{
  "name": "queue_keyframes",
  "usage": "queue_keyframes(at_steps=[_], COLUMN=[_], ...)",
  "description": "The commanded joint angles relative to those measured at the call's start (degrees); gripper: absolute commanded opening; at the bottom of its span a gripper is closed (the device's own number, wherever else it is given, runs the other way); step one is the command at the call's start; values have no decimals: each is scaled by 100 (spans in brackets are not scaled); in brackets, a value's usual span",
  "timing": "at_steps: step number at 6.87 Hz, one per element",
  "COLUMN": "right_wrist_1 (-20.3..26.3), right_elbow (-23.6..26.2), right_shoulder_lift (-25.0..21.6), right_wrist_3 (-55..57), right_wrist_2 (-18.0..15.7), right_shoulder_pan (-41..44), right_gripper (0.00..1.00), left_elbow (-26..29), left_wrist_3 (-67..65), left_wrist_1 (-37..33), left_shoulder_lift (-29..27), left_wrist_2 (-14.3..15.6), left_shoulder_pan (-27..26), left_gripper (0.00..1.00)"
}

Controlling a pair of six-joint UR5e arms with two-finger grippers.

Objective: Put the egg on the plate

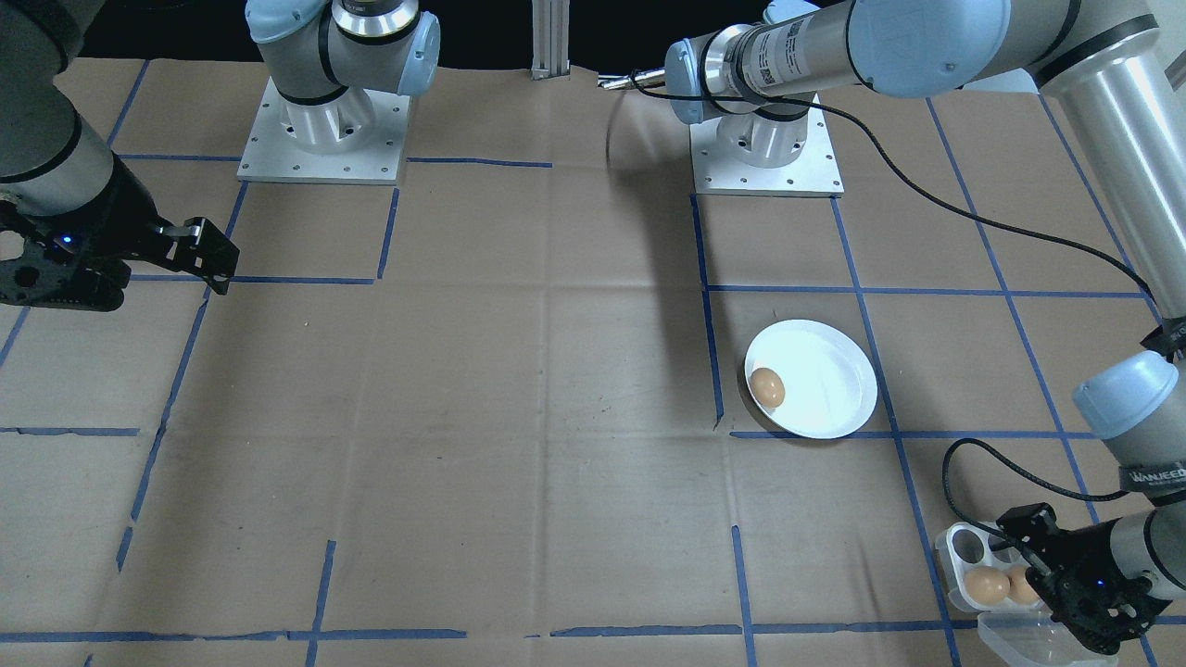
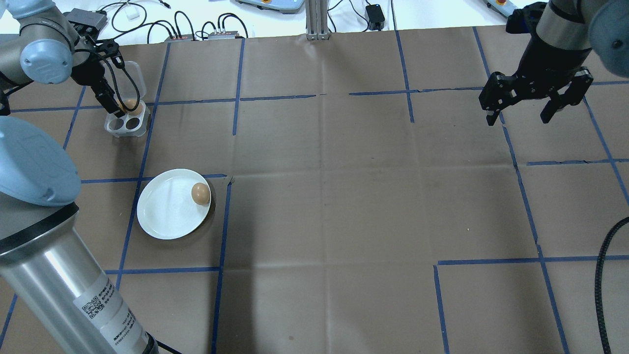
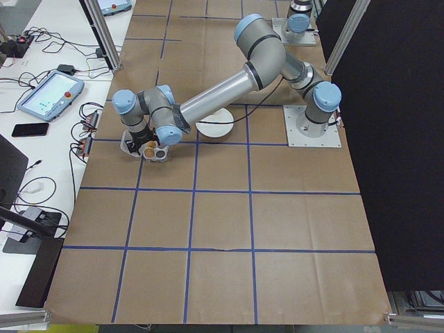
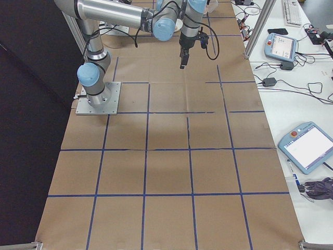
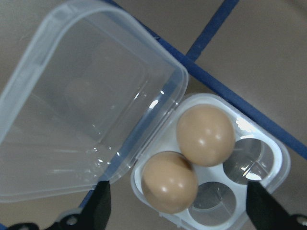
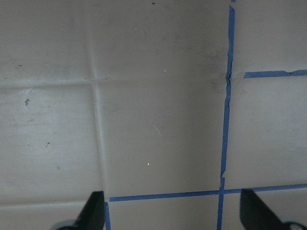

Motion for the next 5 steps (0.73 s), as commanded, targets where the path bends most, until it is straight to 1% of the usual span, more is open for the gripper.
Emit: queue_keyframes(at_steps=[1,4,5], right_wrist_1=[0,-9,0], right_elbow=[0,0,0], right_shoulder_lift=[0,0,0], right_wrist_3=[0,0,0], right_wrist_2=[0,0,0], right_shoulder_pan=[0,0,0], right_gripper=[100,100,100], left_elbow=[-14,4,3], left_wrist_3=[11,11,11], left_wrist_1=[28,37,37], left_shoulder_lift=[-45,-63,-63], left_wrist_2=[32,40,49], left_shoulder_pan=[0,0,0], left_gripper=[100,99,91])
